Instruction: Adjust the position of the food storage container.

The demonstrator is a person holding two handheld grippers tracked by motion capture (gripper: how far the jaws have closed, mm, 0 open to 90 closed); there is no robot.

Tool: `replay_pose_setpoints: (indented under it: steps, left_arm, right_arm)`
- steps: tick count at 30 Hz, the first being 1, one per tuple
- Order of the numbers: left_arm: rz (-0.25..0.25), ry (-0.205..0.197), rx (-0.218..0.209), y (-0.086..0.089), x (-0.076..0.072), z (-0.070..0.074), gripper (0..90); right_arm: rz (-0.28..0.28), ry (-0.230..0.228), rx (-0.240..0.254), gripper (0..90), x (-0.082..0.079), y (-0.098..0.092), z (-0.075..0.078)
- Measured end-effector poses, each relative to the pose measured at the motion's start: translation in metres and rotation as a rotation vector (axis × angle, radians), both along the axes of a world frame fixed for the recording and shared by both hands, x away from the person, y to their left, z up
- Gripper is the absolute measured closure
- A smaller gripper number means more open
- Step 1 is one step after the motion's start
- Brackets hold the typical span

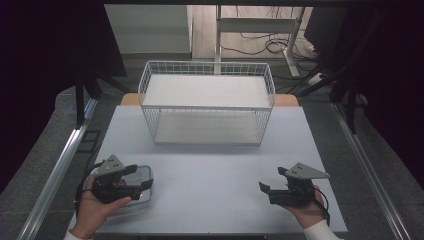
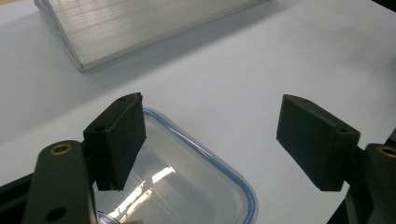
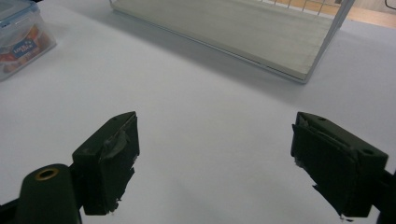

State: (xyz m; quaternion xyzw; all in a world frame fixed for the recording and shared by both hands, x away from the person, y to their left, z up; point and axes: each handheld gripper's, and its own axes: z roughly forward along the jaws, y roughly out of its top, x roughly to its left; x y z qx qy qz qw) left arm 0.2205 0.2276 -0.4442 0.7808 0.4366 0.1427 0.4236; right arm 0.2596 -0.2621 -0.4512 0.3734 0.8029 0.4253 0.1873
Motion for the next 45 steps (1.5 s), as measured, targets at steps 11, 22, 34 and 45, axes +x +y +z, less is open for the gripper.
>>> replay_pose_setpoints:
  steps: [11, 22, 34, 45]
  left_arm:
    - [0.004, -0.008, -0.001, 0.002, -0.002, 0.002, 23.7]
    - [0.002, -0.014, 0.000, 0.001, -0.004, 0.005, 23.6]
    - [0.007, -0.016, 0.001, 0.000, -0.004, 0.004, 23.5]
    - [0.075, -0.017, 0.000, 0.026, -0.018, 0.020, 23.7]
  right_arm:
    - [0.005, 0.005, 0.005, 16.9, -0.002, 0.001, 0.001]
    - [0.004, 0.001, 0.004, 14.6, -0.001, 0.004, 0.000]
    - [0.003, 0.003, 0.019, 16.1, -0.002, 0.002, 0.007]
    - [0.002, -0.014, 0.015, 16.4, -0.007, 0.003, 0.013]
